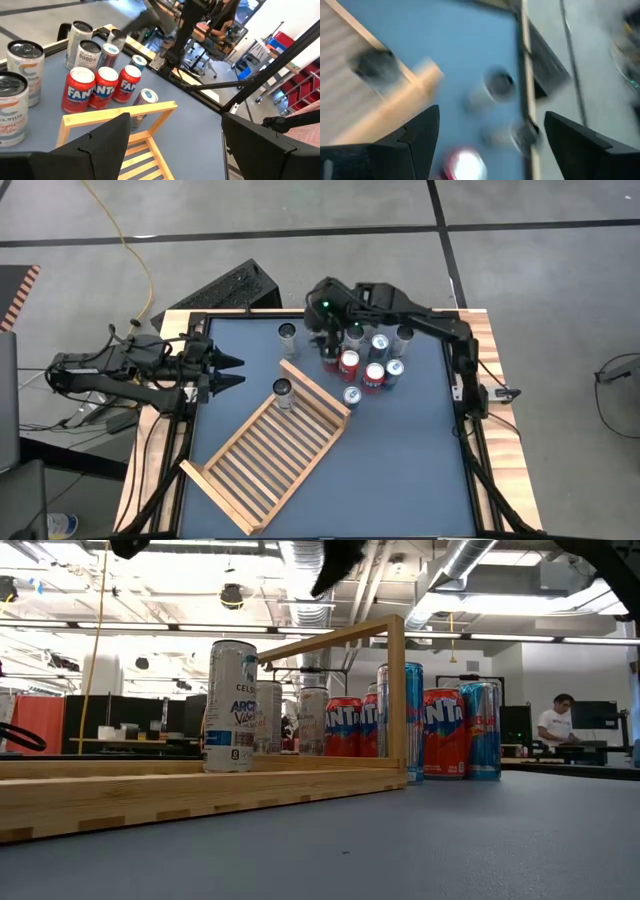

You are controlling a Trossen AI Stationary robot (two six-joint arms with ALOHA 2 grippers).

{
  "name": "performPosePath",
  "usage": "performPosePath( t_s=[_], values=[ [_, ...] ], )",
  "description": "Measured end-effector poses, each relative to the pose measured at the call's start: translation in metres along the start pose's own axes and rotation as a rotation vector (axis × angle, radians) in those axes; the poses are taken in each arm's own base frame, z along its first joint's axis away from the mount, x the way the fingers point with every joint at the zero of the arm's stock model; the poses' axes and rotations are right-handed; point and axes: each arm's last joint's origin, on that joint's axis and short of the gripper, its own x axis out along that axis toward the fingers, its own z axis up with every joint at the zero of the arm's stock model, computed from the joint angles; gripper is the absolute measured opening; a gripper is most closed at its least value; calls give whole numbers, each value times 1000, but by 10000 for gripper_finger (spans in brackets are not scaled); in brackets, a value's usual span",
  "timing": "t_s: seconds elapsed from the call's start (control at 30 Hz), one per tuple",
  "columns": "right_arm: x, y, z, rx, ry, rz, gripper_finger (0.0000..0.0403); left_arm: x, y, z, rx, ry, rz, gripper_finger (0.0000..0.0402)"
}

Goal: Place canned beverage on shelf
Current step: Put the left white blue soda can on the shelf

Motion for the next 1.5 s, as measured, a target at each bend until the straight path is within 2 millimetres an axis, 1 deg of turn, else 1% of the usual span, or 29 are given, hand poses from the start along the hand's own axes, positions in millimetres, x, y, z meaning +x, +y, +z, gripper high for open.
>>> performPosePath(
  t_s=[0.07, 0.23, 0.4, 0.53, 0.63, 0.8, 0.97, 1.07, 1.17, 1.27, 1.37, 1.5],
  values=[
    [2, -11, -13, 31, 92, -8, 327, 3, 0, -1, -1, 8, 5, 302],
    [4, -37, -44, 183, 275, 5, 327, 15, -1, -4, -18, 40, 35, 302],
    [4, -59, -65, 329, 376, -51, 327, 33, -1, -10, -48, 75, 79, 302],
    [2, -79, -85, 443, 467, -104, 327, 49, -2, -12, -94, 71, 110, 302],
    [4, -95, -98, 529, 489, -139, 327, 61, -4, -13, -125, 51, 113, 302],
    [1, -123, -122, 603, 518, -180, 327, 78, -9, -11, -215, -9, 81, 302],
    [-3, -151, -146, 633, 536, -215, 327, 93, -7, -15, -258, -50, 156, 302],
    [-6, -165, -157, 680, 521, -246, 327, 105, -5, -20, -270, -64, 210, 302],
    [-7, -173, -165, 723, 495, -242, 327, 118, -3, -26, -269, -51, 239, 302],
    [-9, -178, -171, 722, 487, -209, 327, 128, -3, -31, -260, 0, 261, 302],
    [-9, -182, -173, 725, 474, -211, 327, 132, -10, -28, -211, 66, 291, 302],
    [-9, -184, -174, 734, 448, -197, 327, 136, -22, -17, -103, 149, 378, 302]
  ],
)
